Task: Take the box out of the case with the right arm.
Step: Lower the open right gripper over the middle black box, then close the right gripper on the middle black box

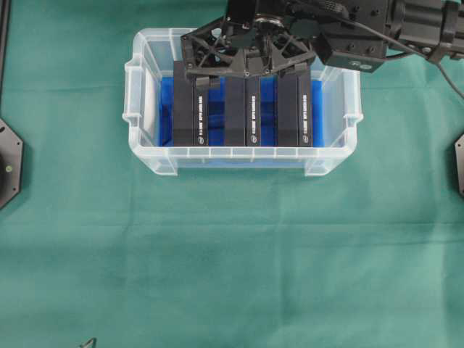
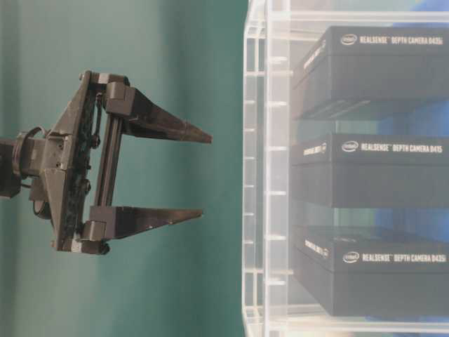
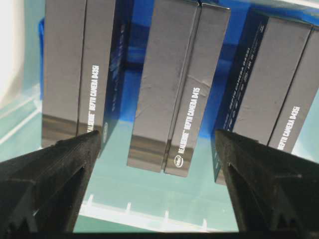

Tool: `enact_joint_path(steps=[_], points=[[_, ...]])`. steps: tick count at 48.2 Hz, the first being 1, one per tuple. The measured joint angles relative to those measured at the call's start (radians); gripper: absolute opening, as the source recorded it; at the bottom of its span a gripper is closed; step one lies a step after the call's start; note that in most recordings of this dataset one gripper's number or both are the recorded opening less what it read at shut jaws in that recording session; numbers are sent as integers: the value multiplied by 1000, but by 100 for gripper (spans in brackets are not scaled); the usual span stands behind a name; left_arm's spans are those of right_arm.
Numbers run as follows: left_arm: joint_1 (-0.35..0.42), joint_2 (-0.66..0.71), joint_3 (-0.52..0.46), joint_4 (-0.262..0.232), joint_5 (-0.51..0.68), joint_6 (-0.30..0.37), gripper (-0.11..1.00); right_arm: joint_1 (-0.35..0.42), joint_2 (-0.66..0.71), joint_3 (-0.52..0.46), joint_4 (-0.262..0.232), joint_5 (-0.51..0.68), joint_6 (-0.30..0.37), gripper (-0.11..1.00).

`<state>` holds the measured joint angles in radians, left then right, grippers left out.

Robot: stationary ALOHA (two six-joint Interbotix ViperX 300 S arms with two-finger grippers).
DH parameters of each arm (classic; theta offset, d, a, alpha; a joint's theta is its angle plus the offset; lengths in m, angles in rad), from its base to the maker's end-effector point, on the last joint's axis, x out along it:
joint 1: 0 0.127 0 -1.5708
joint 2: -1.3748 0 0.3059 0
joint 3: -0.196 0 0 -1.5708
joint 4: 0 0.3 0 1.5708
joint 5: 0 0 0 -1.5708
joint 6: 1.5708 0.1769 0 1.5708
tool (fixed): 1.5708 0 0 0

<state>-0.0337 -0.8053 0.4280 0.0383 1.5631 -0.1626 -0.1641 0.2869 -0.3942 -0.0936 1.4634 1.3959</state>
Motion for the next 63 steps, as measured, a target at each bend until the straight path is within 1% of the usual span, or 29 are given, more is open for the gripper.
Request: enact_joint_path(steps=[33,44,51,63], points=[[-2,0,0,-2,0,0,0,0,2,0,-2,0,0,93],[0,0,0,-2,0,0,0,0,23,5,-3,-5,0,93],[0,0,0,0,-2,0,0,0,32,46,-6,-32,2,93],[0,0,2,0,-2,0,0,-11,32,158,-8,-156,8,93]])
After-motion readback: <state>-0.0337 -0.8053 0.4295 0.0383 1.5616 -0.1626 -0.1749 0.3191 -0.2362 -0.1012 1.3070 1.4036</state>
